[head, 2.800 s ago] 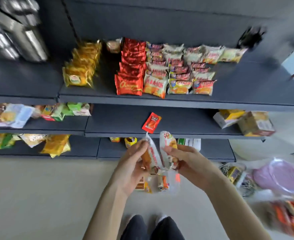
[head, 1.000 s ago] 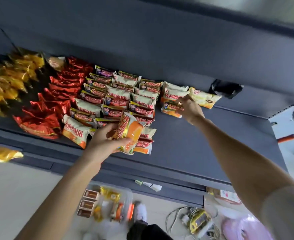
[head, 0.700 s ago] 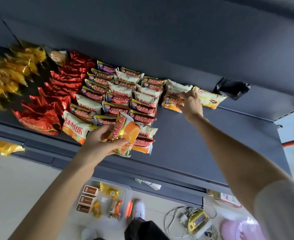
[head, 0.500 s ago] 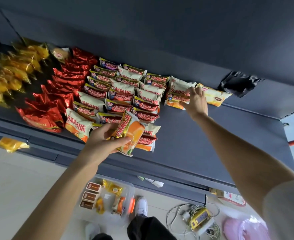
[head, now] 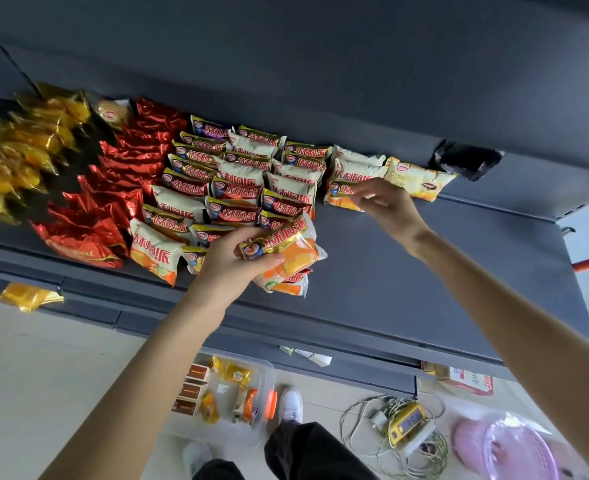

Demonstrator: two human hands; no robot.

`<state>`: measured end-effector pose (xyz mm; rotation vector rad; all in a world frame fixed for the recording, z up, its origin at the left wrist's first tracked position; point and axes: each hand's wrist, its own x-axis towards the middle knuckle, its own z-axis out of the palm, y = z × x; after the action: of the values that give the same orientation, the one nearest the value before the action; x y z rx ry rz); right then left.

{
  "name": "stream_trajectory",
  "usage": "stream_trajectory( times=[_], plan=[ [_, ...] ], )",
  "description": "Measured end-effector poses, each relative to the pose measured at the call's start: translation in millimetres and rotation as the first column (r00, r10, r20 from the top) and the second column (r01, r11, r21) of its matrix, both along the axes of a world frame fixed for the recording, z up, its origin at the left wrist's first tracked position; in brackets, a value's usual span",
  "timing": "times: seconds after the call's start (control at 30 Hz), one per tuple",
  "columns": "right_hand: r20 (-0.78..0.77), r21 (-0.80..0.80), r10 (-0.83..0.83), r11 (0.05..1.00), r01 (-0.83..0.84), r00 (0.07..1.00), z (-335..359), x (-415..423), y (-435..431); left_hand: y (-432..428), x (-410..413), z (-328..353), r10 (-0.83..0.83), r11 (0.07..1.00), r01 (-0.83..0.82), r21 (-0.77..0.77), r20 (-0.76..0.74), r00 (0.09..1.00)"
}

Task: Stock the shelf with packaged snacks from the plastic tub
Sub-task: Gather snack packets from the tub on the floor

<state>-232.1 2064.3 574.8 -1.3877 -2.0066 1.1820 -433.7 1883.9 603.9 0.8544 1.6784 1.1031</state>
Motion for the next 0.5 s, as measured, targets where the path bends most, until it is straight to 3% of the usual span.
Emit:
stream_trajectory(
  times=[0.07,0.17,0.33,0.43,0.5],
  plan=[
    [-0.124,-0.218,0.193,0.952,-0.216,0.973,18,-3,-22,5,4,2,-0.033,0.999,0.033,0.009,0.018,0.999],
    [-0.160,-0.313,0.375,0.858,-0.407,0.913,30,-6,-44,13,14,1,-0.042,0.999,0.041,0.018,0.041,0.998],
    [-0.092,-0.281,0.402,0.867,-0.411,0.911,28,-5,-50,23,24,-4,-0.091,0.996,0.091,-0.004,-0.048,0.995],
    [-0.019,-0.185,0.345,0.921,-0.342,0.938,27,4,-41,21,26,-8,-0.071,0.997,0.073,0.032,-0.049,0.996],
    [0.069,-0.064,0.216,0.975,-0.212,0.974,19,15,-24,15,24,-10,-0.072,0.993,0.094,0.064,-0.286,0.956]
  ],
)
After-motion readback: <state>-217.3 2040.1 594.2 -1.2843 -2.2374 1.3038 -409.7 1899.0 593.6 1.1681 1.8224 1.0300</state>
